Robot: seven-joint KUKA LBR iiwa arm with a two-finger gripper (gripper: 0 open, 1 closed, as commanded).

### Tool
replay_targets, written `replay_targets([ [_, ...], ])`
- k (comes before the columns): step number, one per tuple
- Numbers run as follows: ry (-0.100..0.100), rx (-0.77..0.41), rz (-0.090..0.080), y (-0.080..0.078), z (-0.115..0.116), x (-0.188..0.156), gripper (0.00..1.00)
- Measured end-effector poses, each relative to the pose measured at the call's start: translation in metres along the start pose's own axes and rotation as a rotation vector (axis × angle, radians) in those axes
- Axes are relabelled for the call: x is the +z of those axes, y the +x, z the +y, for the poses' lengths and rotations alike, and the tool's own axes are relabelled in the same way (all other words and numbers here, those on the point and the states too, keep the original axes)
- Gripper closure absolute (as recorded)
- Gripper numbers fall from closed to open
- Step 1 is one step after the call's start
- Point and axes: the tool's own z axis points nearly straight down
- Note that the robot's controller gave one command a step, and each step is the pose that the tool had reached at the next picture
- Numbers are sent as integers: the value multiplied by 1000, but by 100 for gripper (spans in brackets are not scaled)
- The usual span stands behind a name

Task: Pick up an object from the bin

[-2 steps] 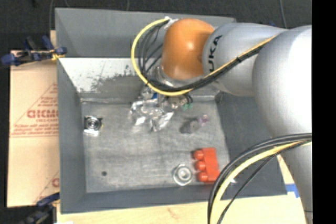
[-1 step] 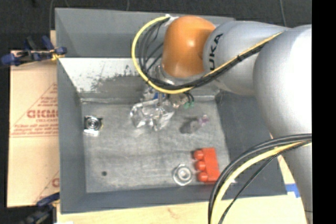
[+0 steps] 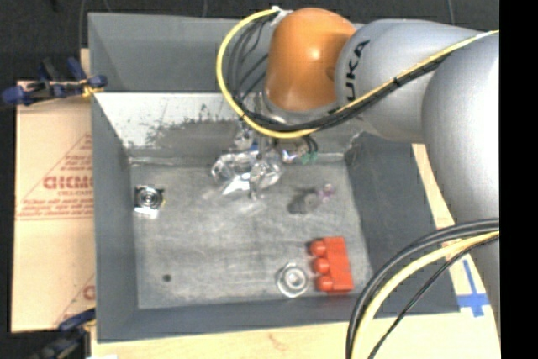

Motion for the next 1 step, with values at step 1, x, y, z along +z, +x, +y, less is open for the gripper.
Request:
replay_targets([
  [1,1,5,0,-1,-1,-38,100],
])
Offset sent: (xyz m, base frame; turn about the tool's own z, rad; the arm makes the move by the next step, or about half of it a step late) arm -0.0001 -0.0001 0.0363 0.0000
